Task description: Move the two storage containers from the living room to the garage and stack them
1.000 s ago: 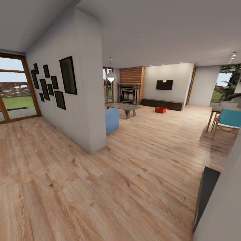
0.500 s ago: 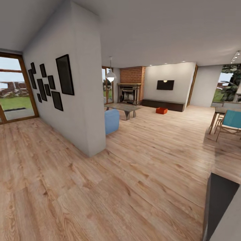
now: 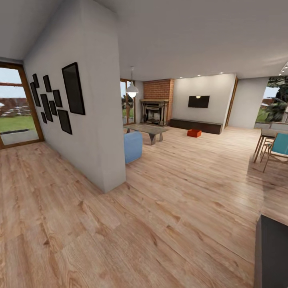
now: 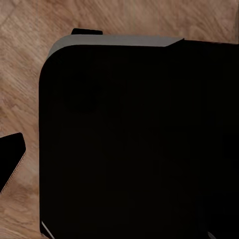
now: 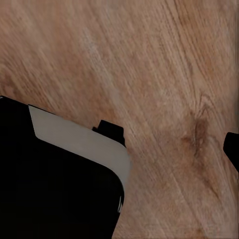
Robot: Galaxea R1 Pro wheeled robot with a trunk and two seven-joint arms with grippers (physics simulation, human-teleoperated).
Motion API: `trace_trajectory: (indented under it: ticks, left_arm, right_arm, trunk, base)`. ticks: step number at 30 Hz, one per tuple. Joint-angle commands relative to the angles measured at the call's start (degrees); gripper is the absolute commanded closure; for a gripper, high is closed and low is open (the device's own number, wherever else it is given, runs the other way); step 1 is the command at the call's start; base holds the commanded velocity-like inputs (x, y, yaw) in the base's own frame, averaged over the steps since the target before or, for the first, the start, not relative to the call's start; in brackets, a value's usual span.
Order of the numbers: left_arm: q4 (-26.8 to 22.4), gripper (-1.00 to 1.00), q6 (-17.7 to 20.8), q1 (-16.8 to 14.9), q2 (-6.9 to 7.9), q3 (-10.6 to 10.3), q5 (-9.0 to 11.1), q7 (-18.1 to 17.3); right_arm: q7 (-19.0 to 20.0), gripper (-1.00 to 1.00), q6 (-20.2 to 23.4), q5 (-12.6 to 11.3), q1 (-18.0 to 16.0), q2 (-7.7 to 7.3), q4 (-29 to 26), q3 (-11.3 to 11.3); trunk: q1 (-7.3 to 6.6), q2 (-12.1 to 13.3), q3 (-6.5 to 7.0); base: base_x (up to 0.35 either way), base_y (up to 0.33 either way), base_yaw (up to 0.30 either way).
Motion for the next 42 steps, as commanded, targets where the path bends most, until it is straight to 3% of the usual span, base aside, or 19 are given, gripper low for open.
trace_trajectory:
  ticks: [1,13,29,42]
  left_arm:
    - [-0.01,-1.00,-0.13,-0.01,-0.01,0.01,0.47,0.02]
    - [-0.02,-1.00,-0.16,-0.01,-0.03,0.01,0.47,0.02]
    - [0.00,-1.00,-0.17,-0.01,-0.04,0.01,0.47,0.02]
    - [0.00,-1.00,-0.18,-0.01,-0.01,0.01,0.47,0.02]
  right_arm:
    - [-0.02,-1.00,-0.35,-0.50,-0.06,-0.05,0.17,0.53]
    - [0.02,-1.00,-0.31,-1.07,-0.06,0.17,0.17,0.26]
    - [0.55,-1.00,-0.20,-1.29,-0.06,0.17,0.17,0.17]
    - [0.15,-1.00,-0.18,-1.14,-0.06,0.24,0.17,0.15]
  trunk:
    - [0.03,-0.03,-0.06]
    - [0.03,-0.03,-0.06]
    - [0.03,-0.03,-0.06]
    - [0.03,-0.03,-0.06]
  base:
    - [0.323,0.000,0.000]
    - [0.323,0.000,-0.008]
    - [0.323,0.000,-0.220]
    - [0.323,0.000,-0.013]
